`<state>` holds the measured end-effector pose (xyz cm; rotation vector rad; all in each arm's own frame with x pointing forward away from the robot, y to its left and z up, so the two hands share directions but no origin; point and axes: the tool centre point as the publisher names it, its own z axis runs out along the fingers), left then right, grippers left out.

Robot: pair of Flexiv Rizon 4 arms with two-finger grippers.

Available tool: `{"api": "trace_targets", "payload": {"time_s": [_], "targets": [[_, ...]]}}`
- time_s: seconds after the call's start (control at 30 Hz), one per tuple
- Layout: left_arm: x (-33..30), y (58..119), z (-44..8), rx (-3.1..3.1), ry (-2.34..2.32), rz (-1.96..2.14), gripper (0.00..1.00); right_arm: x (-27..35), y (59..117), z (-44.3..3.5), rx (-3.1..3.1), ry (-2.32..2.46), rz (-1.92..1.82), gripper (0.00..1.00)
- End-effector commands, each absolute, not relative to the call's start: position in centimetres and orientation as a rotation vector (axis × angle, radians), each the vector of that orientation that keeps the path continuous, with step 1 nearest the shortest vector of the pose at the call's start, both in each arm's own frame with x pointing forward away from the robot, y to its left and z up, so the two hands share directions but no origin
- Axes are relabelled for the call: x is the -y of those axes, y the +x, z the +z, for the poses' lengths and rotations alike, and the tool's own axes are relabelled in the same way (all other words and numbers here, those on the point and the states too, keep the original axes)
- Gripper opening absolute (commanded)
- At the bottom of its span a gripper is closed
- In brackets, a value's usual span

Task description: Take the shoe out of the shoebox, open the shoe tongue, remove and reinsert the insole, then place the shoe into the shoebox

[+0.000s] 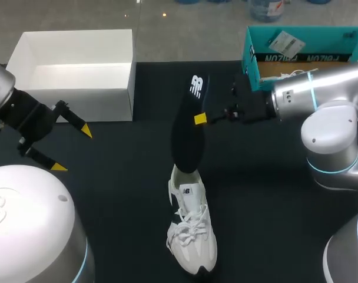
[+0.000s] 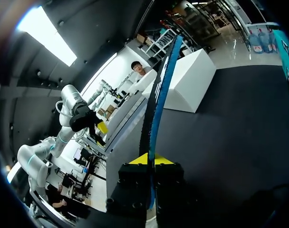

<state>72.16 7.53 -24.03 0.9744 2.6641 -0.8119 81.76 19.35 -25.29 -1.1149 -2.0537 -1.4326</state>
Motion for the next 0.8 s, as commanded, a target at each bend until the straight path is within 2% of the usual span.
{"api": "trace_targets", "payload": {"time_s": [0.03,0.8], "targets": [[-7.5,72.1,-24.0,-2.666,0.975,-0.807,1.0,-18.6,81.1,-25.3,2.061,-1.118,-1.437,0.0],[-7.5,72.1,-24.0,-2.666,0.975,-0.807,1.0,-17.8,79.0,-26.4,2.117,-1.086,-1.447,0.0]]}}
